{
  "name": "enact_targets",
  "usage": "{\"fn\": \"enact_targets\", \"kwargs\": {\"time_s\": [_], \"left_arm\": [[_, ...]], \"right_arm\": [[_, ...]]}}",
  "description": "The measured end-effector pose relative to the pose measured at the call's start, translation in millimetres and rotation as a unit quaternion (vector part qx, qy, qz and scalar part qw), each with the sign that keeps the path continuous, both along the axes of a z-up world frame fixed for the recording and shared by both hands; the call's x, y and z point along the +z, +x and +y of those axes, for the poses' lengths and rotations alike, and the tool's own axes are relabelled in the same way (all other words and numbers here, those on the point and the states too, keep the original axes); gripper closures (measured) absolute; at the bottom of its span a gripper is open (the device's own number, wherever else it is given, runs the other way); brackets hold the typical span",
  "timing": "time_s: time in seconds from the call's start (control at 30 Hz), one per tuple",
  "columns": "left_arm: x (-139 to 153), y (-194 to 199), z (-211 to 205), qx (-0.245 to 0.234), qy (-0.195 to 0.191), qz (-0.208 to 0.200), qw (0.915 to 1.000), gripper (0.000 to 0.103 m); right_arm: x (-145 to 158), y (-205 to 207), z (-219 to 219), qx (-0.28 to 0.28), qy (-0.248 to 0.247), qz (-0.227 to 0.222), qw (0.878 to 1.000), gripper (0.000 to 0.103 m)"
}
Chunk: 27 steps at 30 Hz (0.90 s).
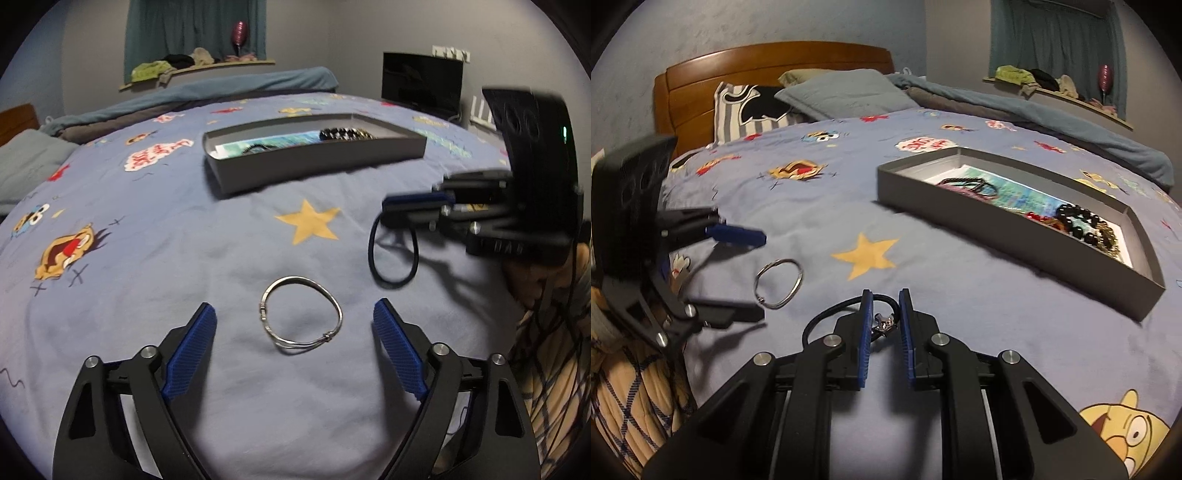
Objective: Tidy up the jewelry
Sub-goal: 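Grasp the silver bangle with the left tool, then carry bangle and cord bracelet into the box and open both tools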
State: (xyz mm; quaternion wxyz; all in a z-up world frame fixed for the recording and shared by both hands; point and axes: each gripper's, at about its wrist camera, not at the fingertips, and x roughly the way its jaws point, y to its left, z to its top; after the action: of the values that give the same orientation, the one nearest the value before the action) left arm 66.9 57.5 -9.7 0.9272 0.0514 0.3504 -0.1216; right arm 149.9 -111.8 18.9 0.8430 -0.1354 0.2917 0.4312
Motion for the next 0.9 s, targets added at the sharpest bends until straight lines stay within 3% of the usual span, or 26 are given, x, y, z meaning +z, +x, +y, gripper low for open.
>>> {"fn": "enact_targets", "kwargs": {"time_s": [0.13,0.23,0.4,0.9], "left_arm": [[-8,6,-9,-0.006,0.019,0.018,0.9996,0.04],[-7,7,-5,0.002,0.011,0.02,0.9997,0.053],[-1,6,-1,0.012,0.006,0.006,0.9999,0.053],[44,29,-2,0.031,-0.06,-0.082,0.9943,0.053]], "right_arm": [[3,4,-6,-0.008,0.007,0.0,1.0,0.089],[6,5,-9,-0.009,0.011,-0.001,1.0,0.089],[11,6,-13,-0.012,0.022,-0.004,1.0,0.089],[41,27,-36,-0.057,0.077,-0.02,0.995,0.089]]}}
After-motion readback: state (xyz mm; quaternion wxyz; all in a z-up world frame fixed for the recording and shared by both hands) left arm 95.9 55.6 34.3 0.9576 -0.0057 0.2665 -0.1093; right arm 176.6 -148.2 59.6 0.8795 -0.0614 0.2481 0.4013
